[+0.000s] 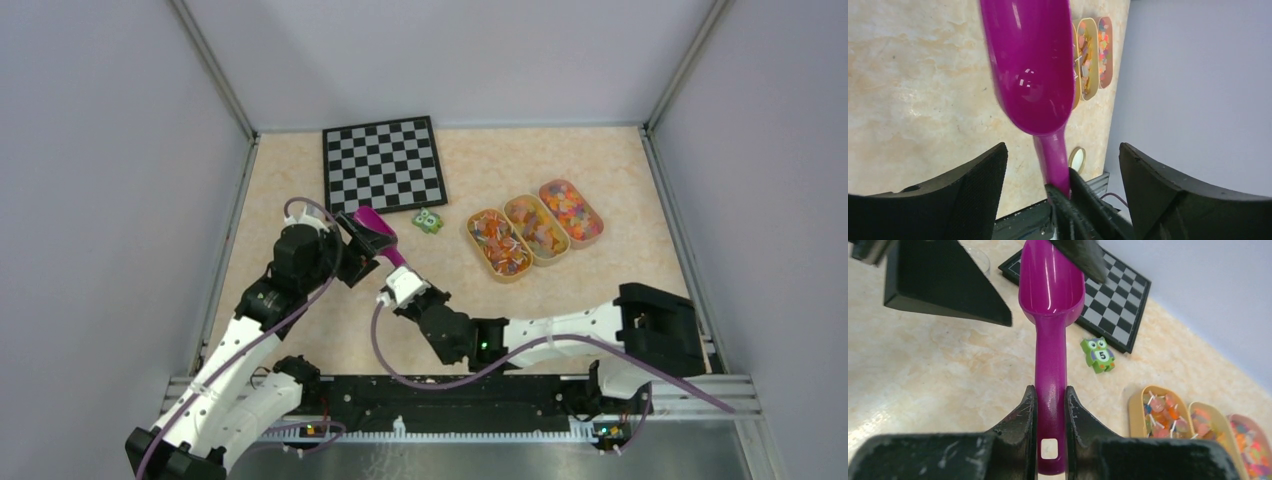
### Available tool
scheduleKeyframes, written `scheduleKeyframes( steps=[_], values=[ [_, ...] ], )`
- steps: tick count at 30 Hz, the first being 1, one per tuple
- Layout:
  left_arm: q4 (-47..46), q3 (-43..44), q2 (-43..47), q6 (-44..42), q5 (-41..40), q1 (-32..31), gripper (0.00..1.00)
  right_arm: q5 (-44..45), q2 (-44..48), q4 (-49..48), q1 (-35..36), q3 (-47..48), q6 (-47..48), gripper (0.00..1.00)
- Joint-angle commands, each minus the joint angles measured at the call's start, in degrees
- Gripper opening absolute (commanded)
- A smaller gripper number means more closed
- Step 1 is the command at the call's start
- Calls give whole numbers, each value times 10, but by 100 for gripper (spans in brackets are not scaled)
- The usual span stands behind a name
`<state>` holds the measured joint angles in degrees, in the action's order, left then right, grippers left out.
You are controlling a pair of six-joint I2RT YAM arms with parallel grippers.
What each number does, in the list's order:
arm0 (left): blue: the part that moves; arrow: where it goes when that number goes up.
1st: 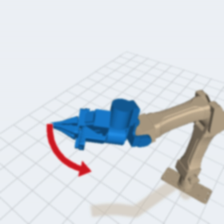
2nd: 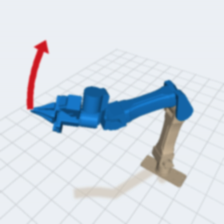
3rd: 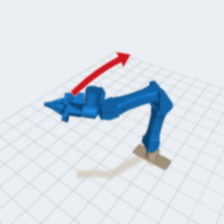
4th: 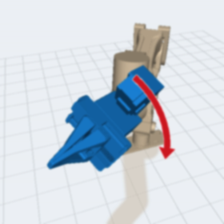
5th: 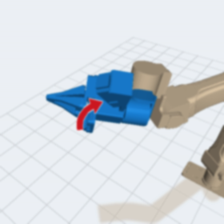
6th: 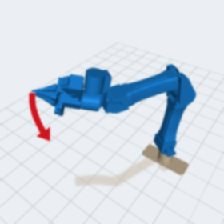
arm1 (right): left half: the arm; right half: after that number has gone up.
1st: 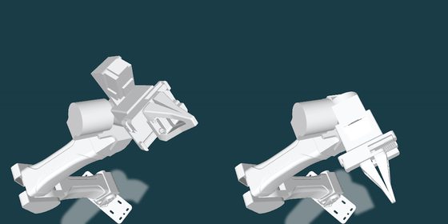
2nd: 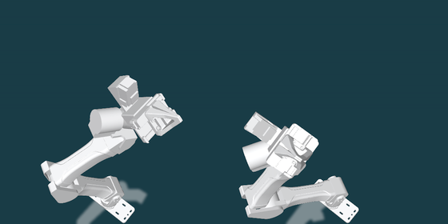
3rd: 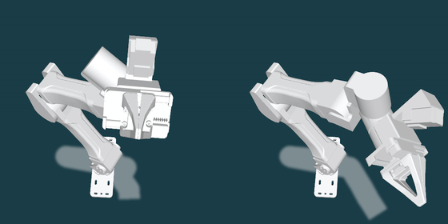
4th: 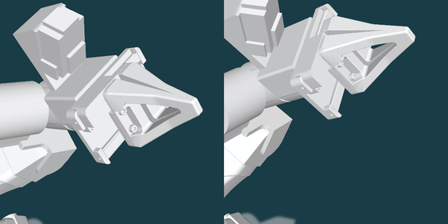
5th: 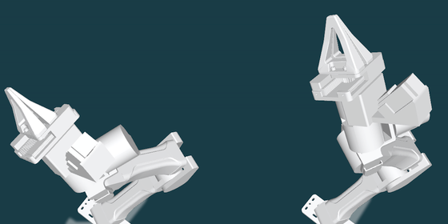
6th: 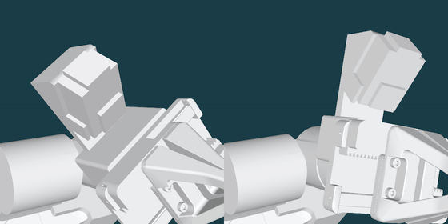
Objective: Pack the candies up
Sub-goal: Adjust the spatula.
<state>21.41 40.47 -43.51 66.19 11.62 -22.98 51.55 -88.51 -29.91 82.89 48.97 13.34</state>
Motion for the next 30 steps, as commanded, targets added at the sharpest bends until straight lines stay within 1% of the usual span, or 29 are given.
scheduleKeyframes(
  steps=[1,3,7,10,13,16,19,21,25,26,28,29,30],
  values=[
    [-20,-4,0,-36,-34,0,84,-97,92,83,-34,-33,-193,0],
    [-17,-4,-6,-56,-51,0,83,-130,123,99,-46,-52,-248,0],
    [-38,-18,-9,-85,-57,0,80,-194,180,110,-64,-81,-309,0],
    [-62,-29,-10,-78,-47,0,79,-224,206,101,-67,-96,-314,0],
    [-67,-30,-22,-69,-37,0,75,-225,216,91,-67,-106,-312,0],
    [-44,-23,-36,-58,-49,0,70,-231,216,90,-66,-109,-301,0],
    [-16,-19,-49,-46,-73,0,63,-243,209,87,-67,-112,-289,0],
    [-9,-21,-55,-38,-82,0,56,-247,205,85,-67,-116,-287,0],
    [-8,-27,-67,-9,-76,0,29,-251,196,97,-66,-109,-297,0],
    [-7,-27,-71,-4,-74,0,24,-252,192,103,-67,-104,-300,3],
    [0,-26,-79,6,-70,0,12,-250,184,117,-66,-93,-303,15],
    [10,-24,-84,11,-68,0,3,-250,178,123,-66,-89,-302,21],
    [17,-22,-88,17,-65,0,0,-250,173,124,-67,-86,-297,29]
  ],
)
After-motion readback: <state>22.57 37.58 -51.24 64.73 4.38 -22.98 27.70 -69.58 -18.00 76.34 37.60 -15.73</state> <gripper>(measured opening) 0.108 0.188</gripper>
